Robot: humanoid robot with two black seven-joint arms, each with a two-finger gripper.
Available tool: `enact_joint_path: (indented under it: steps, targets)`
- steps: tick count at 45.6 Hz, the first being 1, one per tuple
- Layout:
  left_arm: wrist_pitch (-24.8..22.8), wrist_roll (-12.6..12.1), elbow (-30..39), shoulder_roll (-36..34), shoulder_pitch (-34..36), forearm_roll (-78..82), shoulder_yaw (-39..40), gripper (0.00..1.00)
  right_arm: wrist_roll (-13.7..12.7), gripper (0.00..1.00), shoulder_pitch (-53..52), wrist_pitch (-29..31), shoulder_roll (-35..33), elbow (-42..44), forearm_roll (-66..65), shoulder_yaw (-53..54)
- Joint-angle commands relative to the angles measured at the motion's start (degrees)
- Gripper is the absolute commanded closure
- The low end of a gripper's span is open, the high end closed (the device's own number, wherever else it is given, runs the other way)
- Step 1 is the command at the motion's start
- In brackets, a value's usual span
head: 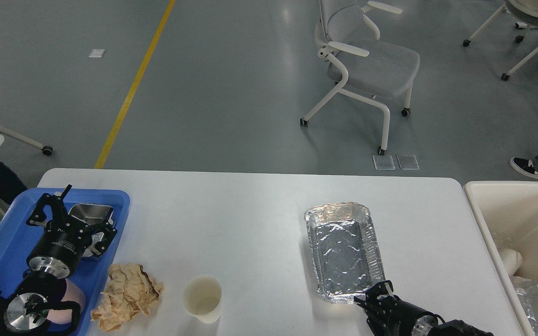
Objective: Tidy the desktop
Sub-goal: 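Lift and tilt the foil tray up with the right gripper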
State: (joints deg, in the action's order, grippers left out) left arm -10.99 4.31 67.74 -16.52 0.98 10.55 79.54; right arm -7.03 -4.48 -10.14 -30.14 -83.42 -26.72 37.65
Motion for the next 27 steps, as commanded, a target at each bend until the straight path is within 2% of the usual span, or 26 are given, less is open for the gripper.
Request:
enact_joint_path:
  steps: [1, 8, 17, 23, 27]
  targets:
    - [0.0, 0.0, -0.06, 0.0, -0.01, 0.0, 0.0, 0.03, -0.27, 1.0, -0.09, 0.12, -0.53, -0.6, 0.0, -0.12]
    - [0.0, 0.0, -0.06, 0.0, -0.01, 0.0, 0.0, 0.03, -1.32, 1.0, -0.09, 0.21, -1.67, -1.57, 0.44, -0.29]
    - [0.0, 0.0, 0.02, -0.09, -0.01, 0.0, 0.09, 0.03, -4.04, 1.0, -0.61, 3.98, -9.75, -7.54, 0.53, -0.47]
    - [0.0, 0.0, 0.02, 0.0, 0.08, 0.0, 0.09, 0.03, -6.68, 1.0, -3.86, 7.76, -16.08, -9.83, 1.67, -0.47]
    - [0.09, 0.0, 0.02, 0.0, 0.08, 0.0, 0.0, 0.03, -8.35, 1.0, -6.67, 13.55, -20.39, -10.88, 1.76, -0.47]
